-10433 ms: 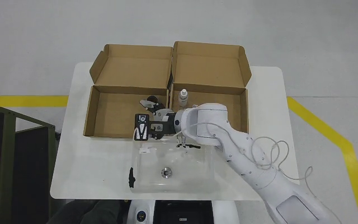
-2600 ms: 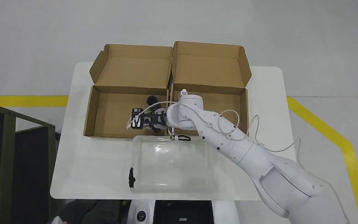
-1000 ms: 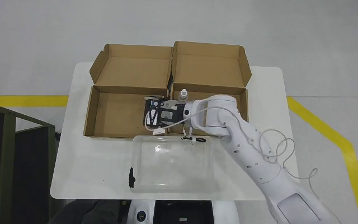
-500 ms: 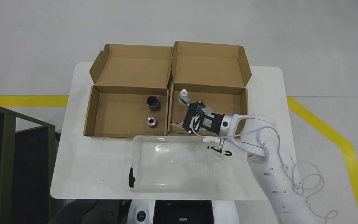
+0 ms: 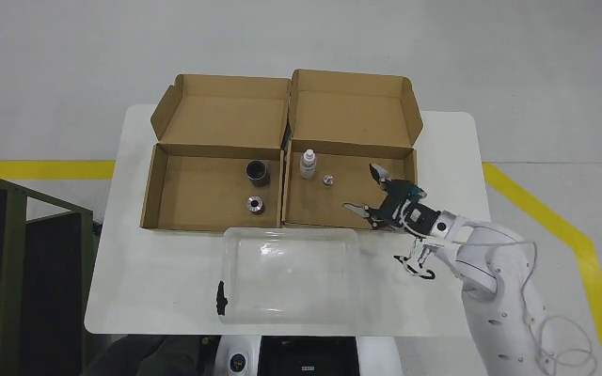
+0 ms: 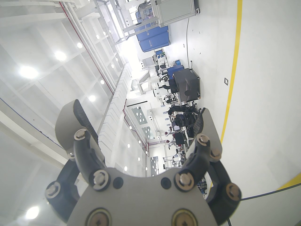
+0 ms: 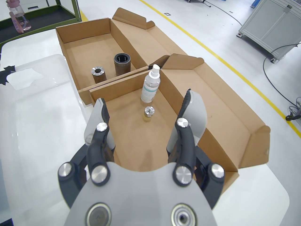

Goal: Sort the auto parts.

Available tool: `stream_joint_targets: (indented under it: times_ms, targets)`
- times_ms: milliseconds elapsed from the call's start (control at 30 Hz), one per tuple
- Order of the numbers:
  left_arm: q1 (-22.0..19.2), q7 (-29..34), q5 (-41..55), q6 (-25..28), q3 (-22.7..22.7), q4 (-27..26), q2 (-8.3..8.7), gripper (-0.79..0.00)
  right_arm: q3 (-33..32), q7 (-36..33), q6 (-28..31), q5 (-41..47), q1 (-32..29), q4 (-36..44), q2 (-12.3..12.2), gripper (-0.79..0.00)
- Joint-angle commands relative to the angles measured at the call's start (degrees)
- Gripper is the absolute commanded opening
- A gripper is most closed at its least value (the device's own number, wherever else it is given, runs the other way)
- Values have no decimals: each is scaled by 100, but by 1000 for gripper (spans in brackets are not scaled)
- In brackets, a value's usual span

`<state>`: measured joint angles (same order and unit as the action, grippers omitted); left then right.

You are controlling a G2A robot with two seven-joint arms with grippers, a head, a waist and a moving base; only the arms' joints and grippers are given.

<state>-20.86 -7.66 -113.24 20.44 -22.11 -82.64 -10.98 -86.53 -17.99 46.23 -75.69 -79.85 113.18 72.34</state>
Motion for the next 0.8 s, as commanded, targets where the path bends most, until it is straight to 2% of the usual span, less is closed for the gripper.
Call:
stream_joint_targets:
  times_ms: [0, 233, 567, 633, 733, 767]
  targets:
    - [0, 0, 0, 0, 0, 0, 0, 0, -160, 203, -22, -11, -118, 15, -23, -215]
    - [0, 0, 0, 0, 0, 0, 0, 0, -764, 1098, -86, -210, -665, -106, -111, -182]
    - [0, 0, 0, 0, 0, 0, 0, 0, -1450, 1848, -207, -330, -1389, 6, -203, -151]
    - [0, 0, 0, 0, 0, 0, 0, 0, -1539, 1949, -216, -353, -1500, 17, -218, -129]
    - [0, 0, 0, 0, 0, 0, 0, 0, -1645, 2057, -296, -325, -1648, 37, -232, -12]
    - [0, 0, 0, 0, 0, 0, 0, 0, -1676, 2073, -312, -327, -1683, 41, -238, 0]
